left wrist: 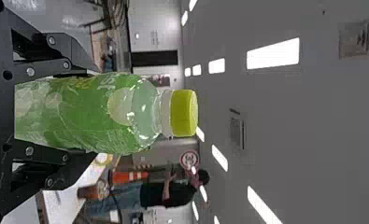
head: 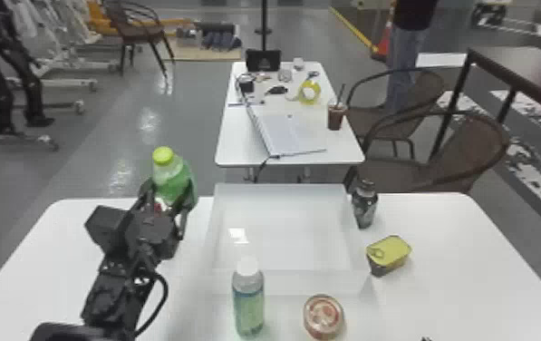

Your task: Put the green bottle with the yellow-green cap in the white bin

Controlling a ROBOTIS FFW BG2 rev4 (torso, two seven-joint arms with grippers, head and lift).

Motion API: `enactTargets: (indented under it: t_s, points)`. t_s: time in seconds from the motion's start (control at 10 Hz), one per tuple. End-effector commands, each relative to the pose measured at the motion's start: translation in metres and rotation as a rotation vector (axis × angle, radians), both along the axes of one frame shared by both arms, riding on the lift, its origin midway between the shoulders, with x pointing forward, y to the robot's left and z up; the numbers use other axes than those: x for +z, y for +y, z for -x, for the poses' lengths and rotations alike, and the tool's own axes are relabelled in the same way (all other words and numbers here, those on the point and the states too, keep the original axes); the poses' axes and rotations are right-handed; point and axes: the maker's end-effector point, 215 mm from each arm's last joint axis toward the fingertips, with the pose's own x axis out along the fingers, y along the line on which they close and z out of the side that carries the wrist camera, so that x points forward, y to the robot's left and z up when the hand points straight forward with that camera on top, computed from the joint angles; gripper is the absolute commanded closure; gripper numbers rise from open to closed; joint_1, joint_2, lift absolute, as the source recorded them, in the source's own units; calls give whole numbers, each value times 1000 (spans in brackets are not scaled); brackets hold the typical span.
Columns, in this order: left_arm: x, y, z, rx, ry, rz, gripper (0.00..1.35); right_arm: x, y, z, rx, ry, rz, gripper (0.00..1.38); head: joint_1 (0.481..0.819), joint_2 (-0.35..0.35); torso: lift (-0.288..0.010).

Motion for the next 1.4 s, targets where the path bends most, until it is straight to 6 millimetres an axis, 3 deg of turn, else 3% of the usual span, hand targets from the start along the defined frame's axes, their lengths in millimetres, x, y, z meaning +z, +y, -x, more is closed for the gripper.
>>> enactTargets:
  t_s: [0.0, 0.2, 0.4, 0.5, 0.6, 0.8, 1.1, 1.3]
  points:
    - [-3, -52, -6, -123, 36, -53, 932, 0, 0, -1, 1, -1, -2, 338, 549, 0, -100]
    - [-30, -111, -12, -300, 140, -231, 932, -2, 2, -1, 3, 2, -5, 337, 549, 0, -100]
    - [-59, -143, -24, -431, 246, -495, 932, -2, 3, -2, 3, 2, -10, 337, 549, 0, -100]
    - [-73, -143, -31, -457, 300, -603, 924, -3, 3, -2, 4, 4, -12, 337, 549, 0, -100]
    - [-82, -138, -37, -455, 325, -686, 725, -3, 4, -3, 5, 4, -12, 337, 549, 0, -100]
    - [-84, -132, -38, -448, 325, -727, 87, -3, 4, -3, 3, 5, -18, 337, 549, 0, -100]
    - [-77, -117, -33, -430, 297, -655, 144, -3, 4, -3, 3, 5, -18, 337, 549, 0, -100]
    - [-57, -71, -24, -323, 246, -522, 150, -3, 4, -2, 5, 5, -18, 338, 549, 0, -100]
